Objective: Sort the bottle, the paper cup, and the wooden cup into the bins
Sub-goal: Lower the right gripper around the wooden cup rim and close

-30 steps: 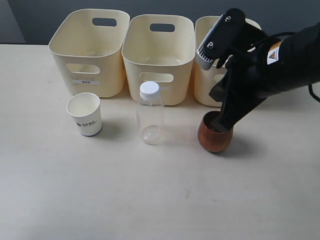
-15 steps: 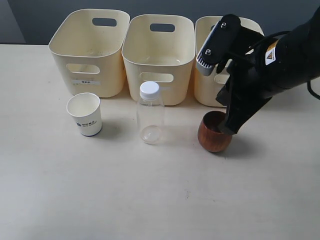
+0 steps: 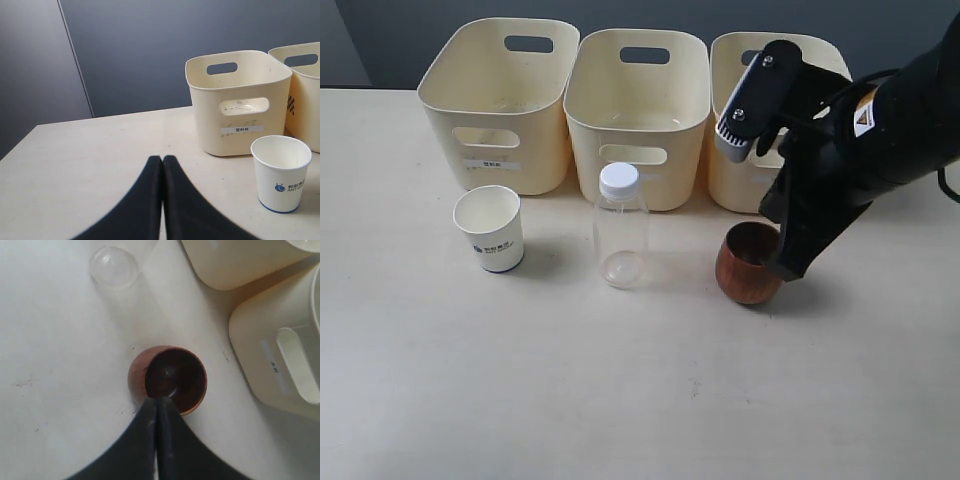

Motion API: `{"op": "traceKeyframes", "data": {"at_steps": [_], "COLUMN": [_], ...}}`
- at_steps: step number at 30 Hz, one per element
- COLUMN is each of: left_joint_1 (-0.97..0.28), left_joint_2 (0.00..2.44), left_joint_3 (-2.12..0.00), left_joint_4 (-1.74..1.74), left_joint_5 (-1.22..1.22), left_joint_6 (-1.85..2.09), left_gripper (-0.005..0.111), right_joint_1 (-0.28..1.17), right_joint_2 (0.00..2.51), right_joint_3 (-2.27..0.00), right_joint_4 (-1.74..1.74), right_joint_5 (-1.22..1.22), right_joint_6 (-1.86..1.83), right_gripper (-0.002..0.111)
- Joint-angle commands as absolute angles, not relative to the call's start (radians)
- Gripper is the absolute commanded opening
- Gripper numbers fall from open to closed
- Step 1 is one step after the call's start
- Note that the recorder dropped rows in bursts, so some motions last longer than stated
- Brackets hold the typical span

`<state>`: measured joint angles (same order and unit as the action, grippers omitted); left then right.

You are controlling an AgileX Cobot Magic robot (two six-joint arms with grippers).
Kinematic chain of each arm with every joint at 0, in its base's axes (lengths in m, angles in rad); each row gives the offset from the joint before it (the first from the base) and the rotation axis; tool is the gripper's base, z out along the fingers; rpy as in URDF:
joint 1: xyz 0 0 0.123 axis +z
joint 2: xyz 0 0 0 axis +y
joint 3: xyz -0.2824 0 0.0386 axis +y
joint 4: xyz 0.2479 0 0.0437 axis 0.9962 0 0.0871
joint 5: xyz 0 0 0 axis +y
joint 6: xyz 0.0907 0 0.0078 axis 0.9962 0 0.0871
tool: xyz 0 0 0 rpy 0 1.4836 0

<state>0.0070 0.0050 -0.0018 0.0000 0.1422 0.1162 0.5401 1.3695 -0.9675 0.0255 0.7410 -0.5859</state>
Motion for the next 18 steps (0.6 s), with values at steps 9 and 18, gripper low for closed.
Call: {"op": "traceKeyframes", "data": {"at_steps": [9,18], "left_joint_1": [0.007,0.007], "left_joint_2": [0.000,0.000], "left_joint_3": [0.000,0.000], "left_joint_4": [0.000,0.000], "left_joint_5": [0.135,0.135], "left_joint_6": [0.115,0.115], "left_gripper": [0.000,0.000], "right_joint_1": [0.542,0.542], "right_joint_2": [1.371,1.371], "right_joint_3": [-0.973,-0.973], "right_joint_4": [-0.033,-0.044], "right_joint_5": [0.787,0.730], "right_joint_6": [-0.582,-0.582], "right_gripper": [-0.001,-0.001]}}
